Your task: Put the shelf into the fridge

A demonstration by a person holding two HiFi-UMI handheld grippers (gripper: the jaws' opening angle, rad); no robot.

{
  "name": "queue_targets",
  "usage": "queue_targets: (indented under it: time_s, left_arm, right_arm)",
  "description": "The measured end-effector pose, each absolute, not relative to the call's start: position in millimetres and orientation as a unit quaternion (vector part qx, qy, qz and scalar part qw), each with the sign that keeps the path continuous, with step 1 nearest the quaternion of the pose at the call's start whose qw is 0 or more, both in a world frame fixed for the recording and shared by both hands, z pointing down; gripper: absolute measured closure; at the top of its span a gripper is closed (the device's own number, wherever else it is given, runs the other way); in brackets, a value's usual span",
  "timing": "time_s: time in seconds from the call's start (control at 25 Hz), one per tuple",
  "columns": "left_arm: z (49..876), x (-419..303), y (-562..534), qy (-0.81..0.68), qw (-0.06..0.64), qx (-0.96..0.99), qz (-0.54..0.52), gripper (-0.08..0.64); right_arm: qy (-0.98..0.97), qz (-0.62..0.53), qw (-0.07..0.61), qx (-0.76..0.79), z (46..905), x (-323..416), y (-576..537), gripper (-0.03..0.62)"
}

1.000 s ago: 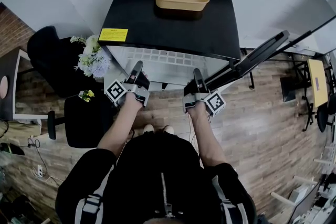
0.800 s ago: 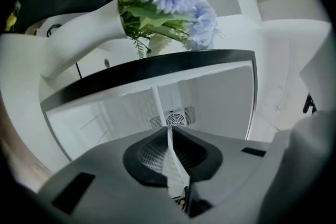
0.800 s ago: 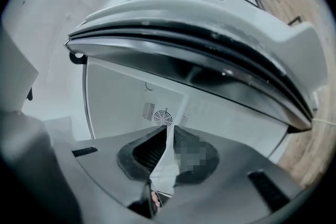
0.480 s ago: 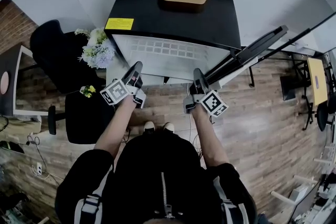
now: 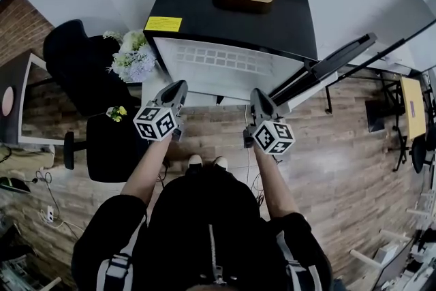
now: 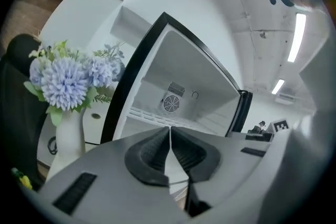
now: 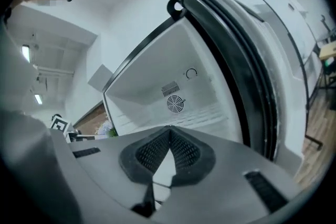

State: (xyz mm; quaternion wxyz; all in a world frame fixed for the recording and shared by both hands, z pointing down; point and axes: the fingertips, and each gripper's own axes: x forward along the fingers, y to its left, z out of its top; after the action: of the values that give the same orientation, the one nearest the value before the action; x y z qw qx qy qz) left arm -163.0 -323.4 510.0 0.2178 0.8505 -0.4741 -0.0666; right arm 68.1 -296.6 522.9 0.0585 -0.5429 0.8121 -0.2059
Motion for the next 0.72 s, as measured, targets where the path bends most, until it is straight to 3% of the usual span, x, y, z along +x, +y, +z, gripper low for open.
queue_targets:
  time_s: [0.28, 0.72]
  left_arm:
    - [502, -167, -307, -0.499, 0.129, 0.857, 0.001, 0.529]
    - [500, -172, -290, -0.513, 0.087, 0.854, 0.010, 0.529]
  right_arm:
    - [0.800, -0.136, 0.008, -0.584, 518, 70, -281, 0.598]
    - [0.795, -0.125, -0.016, -0.593, 531, 66, -256, 0.595]
